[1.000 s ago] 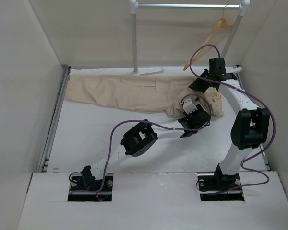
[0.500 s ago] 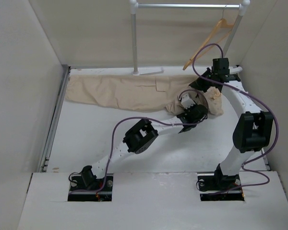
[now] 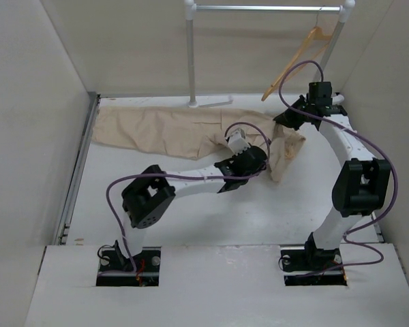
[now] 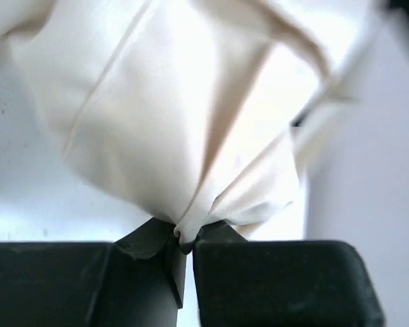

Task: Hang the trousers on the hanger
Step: Flatten out the trousers at the center of the board.

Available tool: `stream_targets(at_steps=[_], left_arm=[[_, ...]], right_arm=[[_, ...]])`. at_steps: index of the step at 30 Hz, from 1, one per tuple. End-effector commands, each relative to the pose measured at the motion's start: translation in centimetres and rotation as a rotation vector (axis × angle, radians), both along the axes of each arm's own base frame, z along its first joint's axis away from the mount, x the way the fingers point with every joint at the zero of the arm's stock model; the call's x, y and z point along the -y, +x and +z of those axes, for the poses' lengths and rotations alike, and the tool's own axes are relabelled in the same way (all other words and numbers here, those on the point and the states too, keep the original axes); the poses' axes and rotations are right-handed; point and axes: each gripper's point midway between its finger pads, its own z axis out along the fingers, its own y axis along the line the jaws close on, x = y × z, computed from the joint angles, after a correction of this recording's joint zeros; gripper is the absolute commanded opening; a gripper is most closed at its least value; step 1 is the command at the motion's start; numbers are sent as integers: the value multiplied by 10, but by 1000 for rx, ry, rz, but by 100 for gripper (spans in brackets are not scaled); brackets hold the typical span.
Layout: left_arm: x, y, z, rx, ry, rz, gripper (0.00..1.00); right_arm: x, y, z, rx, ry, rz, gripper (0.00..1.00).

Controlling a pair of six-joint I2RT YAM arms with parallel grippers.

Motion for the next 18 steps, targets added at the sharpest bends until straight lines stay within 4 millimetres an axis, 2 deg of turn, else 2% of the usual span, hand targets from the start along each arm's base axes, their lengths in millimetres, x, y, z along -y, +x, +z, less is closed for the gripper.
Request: stream_targets(at_steps=[1,4,5,6,8,9,11,12,15,16,18], left_arm=[[-17,-21,42,27,-3,-36,0],[-26,-17,41,14,-11,-32,0],[-26,-17,39,4,-15,-39,0],[-27,-16,37,-4,-17,-44,0],[-27,-14,36,-13,-28,-50,0],[-26,-14,36,-14,-34,-52,0],[-29,-8,37,-18,-50,-53,0],[-30,-6,38,-21,-59,-58,0],[-35,0,35,-37,-64,-63,0],[-36,1,33,-44,-68,-68,0],[-37,3,30,-51,-77,-72,0]], right_arm=[[6,-2,31,124,-68,28,21],[-3,-39,23,135,-129,88,75],[1,-52,21,146,-156,76,83],[9,-64,24,165,-174,41,87],[33,-86,32,196,-192,-63,86],[41,-97,33,197,-193,-104,80],[49,-121,26,172,-184,-153,61],[49,-139,17,157,-181,-158,48],[40,-182,-17,94,-166,-136,20],[33,-197,-30,71,-158,-119,20],[17,-222,-52,51,-125,-77,35]])
